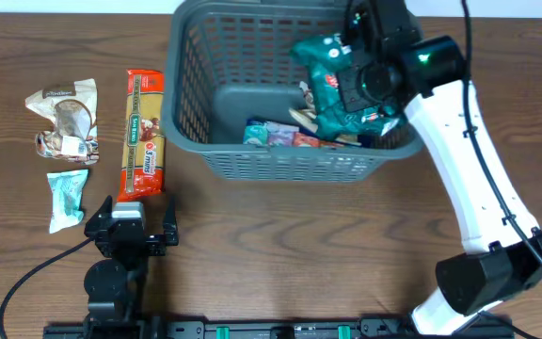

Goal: Pack container

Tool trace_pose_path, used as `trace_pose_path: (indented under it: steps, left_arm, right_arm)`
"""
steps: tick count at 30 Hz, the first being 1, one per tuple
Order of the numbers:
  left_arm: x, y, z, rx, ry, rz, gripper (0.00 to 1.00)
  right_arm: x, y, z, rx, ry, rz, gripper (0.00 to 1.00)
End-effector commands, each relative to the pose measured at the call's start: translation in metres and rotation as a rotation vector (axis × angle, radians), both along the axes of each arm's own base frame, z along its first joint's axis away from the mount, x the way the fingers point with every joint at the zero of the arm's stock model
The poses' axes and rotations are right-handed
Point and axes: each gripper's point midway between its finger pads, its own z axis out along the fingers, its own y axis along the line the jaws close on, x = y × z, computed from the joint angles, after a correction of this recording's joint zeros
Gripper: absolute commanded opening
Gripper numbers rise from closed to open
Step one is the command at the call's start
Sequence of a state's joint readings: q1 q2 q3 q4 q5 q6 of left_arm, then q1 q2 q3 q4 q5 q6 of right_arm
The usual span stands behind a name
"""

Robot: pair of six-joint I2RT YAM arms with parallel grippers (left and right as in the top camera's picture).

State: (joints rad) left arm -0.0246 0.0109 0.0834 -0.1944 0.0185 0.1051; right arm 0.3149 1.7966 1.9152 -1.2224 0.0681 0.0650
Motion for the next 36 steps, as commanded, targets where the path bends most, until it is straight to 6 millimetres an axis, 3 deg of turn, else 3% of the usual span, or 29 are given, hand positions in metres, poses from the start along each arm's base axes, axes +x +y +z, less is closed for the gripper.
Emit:
trace_pose_path:
  steps: [1,3,5,6,8,17,20,24,30,33,36]
  left_arm:
    - [-0.001,0.0,-0.013,0.006,0.038,0.003,0.99]
    - [-0.001,0.0,-0.013,0.006,0.038,0.003,0.98]
    - [-0.001,0.0,-0.013,0.006,0.038,0.003,0.99]
    - [-0.001,0.0,-0.013,0.006,0.038,0.003,0.99]
    - [-0.001,0.0,-0.013,0.006,0.038,0.003,0.99]
    - [-0.001,0.0,-0.013,0.006,0.038,0.003,0.99]
    - [-0.001,0.0,-0.013,0.006,0.038,0.003,0.99]
    - [-0.001,0.0,-0.013,0.006,0.038,0.003,0.99]
    - [-0.001,0.0,-0.013,0.006,0.038,0.003,0.98]
    - [-0.001,0.0,-0.013,0.006,0.038,0.003,0.99]
    - [-0.001,0.0,-0.013,0.006,0.038,0.003,0.99]
  right_arm:
    - [0.005,-0.018,0.011,-0.005,-0.031,-0.073,0.01]
    - [0.004,-0.019,0.011,-0.008,-0.027,-0.069,0.02]
    - [0.004,-0.018,0.011,-0.008,-0.026,-0.066,0.4]
    - [0.003,-0.017,0.011,-0.005,-0.025,-0.05,0.67]
    - [0.002,-0.01,0.01,0.011,-0.019,-0.001,0.99]
    - [0.009,0.005,0.021,0.03,-0.074,0.102,0.99]
    - [0.013,0.006,0.041,0.046,-0.117,0.089,0.99]
    - [0.017,-0.004,0.084,0.041,-0.219,0.029,0.99]
    - [0.004,-0.052,0.16,-0.058,-0.394,-0.157,0.99]
    - [-0.011,-0.094,0.175,-0.113,-0.413,-0.335,0.99]
    - [-0.029,-0.132,0.177,-0.136,-0.396,-0.52,0.99]
